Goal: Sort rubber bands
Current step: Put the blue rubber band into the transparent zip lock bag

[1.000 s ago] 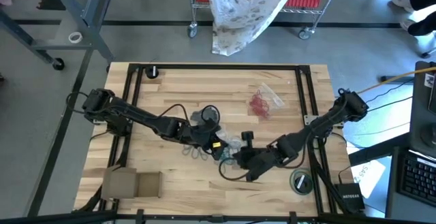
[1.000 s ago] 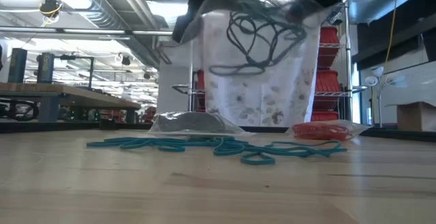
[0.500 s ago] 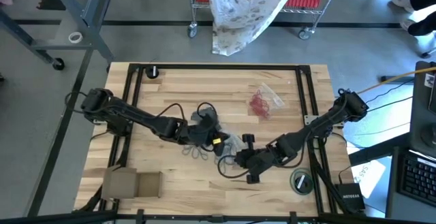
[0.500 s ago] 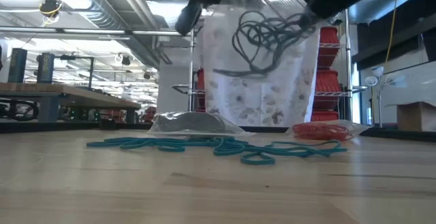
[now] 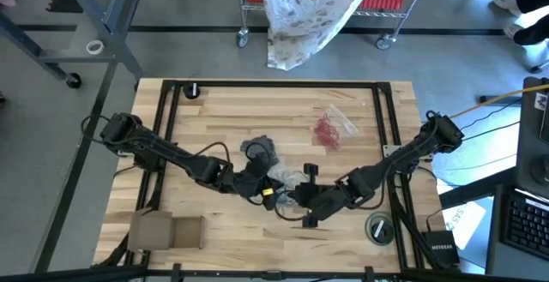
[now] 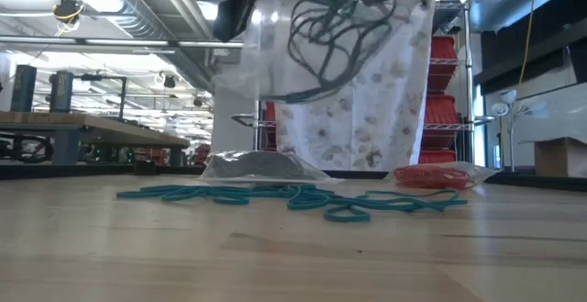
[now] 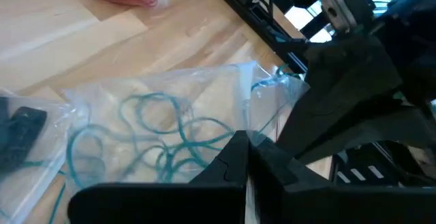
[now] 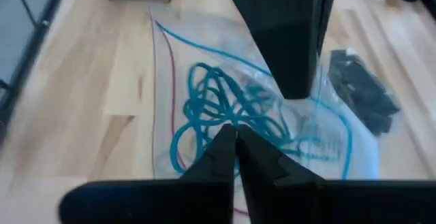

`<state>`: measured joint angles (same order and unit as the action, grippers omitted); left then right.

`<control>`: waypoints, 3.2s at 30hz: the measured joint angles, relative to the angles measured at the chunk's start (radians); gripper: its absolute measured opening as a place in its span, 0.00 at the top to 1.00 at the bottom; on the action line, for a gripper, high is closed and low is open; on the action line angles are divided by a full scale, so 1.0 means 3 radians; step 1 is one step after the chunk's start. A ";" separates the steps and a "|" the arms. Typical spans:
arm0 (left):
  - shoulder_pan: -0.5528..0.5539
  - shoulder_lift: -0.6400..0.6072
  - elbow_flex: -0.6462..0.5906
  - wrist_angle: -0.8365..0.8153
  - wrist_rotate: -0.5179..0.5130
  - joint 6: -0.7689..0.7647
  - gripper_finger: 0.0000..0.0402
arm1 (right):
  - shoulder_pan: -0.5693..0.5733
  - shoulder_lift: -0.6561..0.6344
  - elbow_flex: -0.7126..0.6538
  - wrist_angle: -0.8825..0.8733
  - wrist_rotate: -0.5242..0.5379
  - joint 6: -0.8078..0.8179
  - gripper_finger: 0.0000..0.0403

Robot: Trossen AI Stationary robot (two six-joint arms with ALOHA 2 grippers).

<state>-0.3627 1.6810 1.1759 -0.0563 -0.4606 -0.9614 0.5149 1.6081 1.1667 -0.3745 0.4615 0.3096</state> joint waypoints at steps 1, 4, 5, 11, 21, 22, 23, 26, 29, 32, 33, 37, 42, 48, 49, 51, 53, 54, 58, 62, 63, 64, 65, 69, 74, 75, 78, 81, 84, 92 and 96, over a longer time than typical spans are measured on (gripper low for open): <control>0.0000 0.0000 -0.0001 -0.0005 0.0000 -0.0001 1.00 | -0.0017 0.0000 0.0000 0.0045 -0.0029 0.0001 0.93; 0.0000 0.0000 0.0000 -0.0013 0.0000 -0.0043 1.00 | -0.0028 0.0000 0.0009 0.0092 -0.0024 -0.0077 0.82; 0.0000 0.0000 0.0000 -0.0019 0.0000 -0.0064 1.00 | -0.0027 -0.0002 0.0055 0.0036 -0.0023 -0.0113 0.77; 0.0000 -0.0072 -0.0001 -0.0182 0.0020 -0.0030 1.00 | 0.0122 -0.0111 0.0553 -0.0719 -0.0156 -0.0176 0.58; -0.0119 -0.0240 0.0000 -0.0584 0.0003 -0.0001 1.00 | 0.0517 -0.0090 -0.0018 -0.0758 -0.0143 0.0115 0.53; -0.0131 -0.0240 0.0000 -0.0587 0.0003 -0.0001 1.00 | 0.0512 -0.0090 -0.0163 -0.0590 -0.0140 0.0149 0.53; -0.0137 -0.0240 0.0000 -0.0586 0.0005 0.0001 1.00 | 0.0501 -0.0090 -0.0291 -0.0452 -0.0126 0.0176 0.53; -0.0166 -0.0240 0.0000 -0.0577 -0.0003 0.0053 1.00 | 0.0403 -0.0090 -0.0655 -0.0247 -0.0119 0.0190 0.53; -0.0170 -0.0240 0.0000 -0.0581 -0.0003 0.0097 1.00 | 0.0267 -0.0094 -0.0925 -0.0164 -0.0126 0.0148 0.53; -0.0170 -0.0240 0.0000 -0.0581 -0.0002 0.0132 1.00 | 0.0088 -0.0094 -0.1166 -0.0003 -0.0319 -0.0010 0.53; -0.0170 -0.0240 0.0000 -0.0582 -0.0001 0.0162 1.00 | 0.0028 -0.0094 -0.1224 0.0097 -0.0395 -0.0064 0.53; -0.0161 -0.0240 0.0000 -0.0576 -0.0003 0.0188 1.00 | -0.0175 -0.0086 -0.1406 0.0487 -0.0620 -0.0282 0.53; -0.0162 -0.0240 0.0000 -0.0574 -0.0003 0.0198 1.00 | -0.0337 0.0024 -0.1428 0.0583 -0.0865 -0.0509 0.57; -0.0174 -0.0240 0.0000 -0.0580 -0.0003 0.0203 1.00 | -0.0460 0.0227 -0.1410 0.0492 -0.1162 -0.0513 0.74; -0.0173 -0.0240 0.0000 -0.0581 -0.0003 0.0203 1.00 | -0.0460 0.0241 -0.1400 0.0455 -0.1177 -0.0479 0.79; -0.0174 -0.0239 0.0000 -0.0578 -0.0001 0.0199 1.00 | -0.0448 0.0244 -0.1362 0.0352 -0.1204 -0.0410 0.89; -0.0181 -0.0239 0.0000 -0.0575 -0.0001 0.0187 1.00 | -0.0427 0.0214 -0.1298 0.0172 -0.1289 -0.0368 0.97; -0.0187 -0.0239 0.0000 -0.0577 -0.0001 0.0187 1.00 | -0.0389 0.0202 -0.1259 0.0063 -0.1321 -0.0329 0.98; -0.0188 -0.0238 0.0000 -0.0569 -0.0001 0.0180 1.00 | -0.0165 0.0119 -0.1023 -0.0644 -0.1377 -0.0236 0.99; -0.0188 -0.0238 0.0000 -0.0562 -0.0004 0.0175 1.00 | 0.0067 -0.0032 -0.0613 -0.1329 -0.1020 -0.0109 0.99; -0.0189 -0.0238 0.0000 -0.0561 -0.0009 0.0171 1.00 | 0.0114 -0.0053 -0.0505 -0.1504 -0.0924 -0.0080 1.00; -0.0189 -0.0237 0.0000 -0.0564 -0.0016 0.0166 1.00 | 0.0162 -0.0064 -0.0390 -0.1651 -0.0844 -0.0055 1.00; -0.0189 -0.0237 0.0000 -0.0564 -0.0021 0.0163 1.00 | 0.0206 -0.0074 -0.0266 -0.1766 -0.0767 -0.0013 1.00; -0.0188 -0.0237 0.0000 -0.0544 -0.0024 0.0164 1.00 | 0.0359 -0.0114 0.0251 -0.2108 -0.0529 0.0028 1.00; -0.0188 -0.0237 0.0000 -0.0548 -0.0025 0.0164 1.00 | 0.0475 -0.0112 0.0817 -0.2172 -0.0281 -0.0019 1.00; -0.0188 -0.0237 0.0000 -0.0548 -0.0027 0.0163 1.00 | 0.0476 -0.0112 0.0906 -0.2181 -0.0253 -0.0044 1.00; -0.0188 -0.0237 0.0000 -0.0549 -0.0079 0.0142 1.00 | 0.0486 -0.0112 0.1135 -0.2210 -0.0216 -0.0103 1.00; -0.0184 -0.0237 0.0000 -0.0548 -0.0130 0.0101 1.00 | 0.0487 -0.0112 0.1321 -0.2168 -0.0213 -0.0111 1.00; -0.0181 -0.0234 0.0000 -0.0554 -0.0201 0.0074 1.00 | 0.0487 -0.0112 0.1463 -0.2081 -0.0234 -0.0177 1.00; -0.0170 -0.0092 0.0000 -0.0546 -0.0292 -0.0035 1.00 | 0.0487 -0.0116 0.1796 -0.1727 -0.0120 -0.0374 1.00; -0.0160 -0.0050 0.0000 -0.0517 -0.0314 -0.0137 1.00 | 0.0476 -0.0113 0.1803 -0.1483 -0.0064 -0.0554 1.00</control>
<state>-0.4107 1.6660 1.1759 -0.2115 -0.5549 -1.0025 0.6576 1.5743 1.7077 -0.8195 0.4423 0.1433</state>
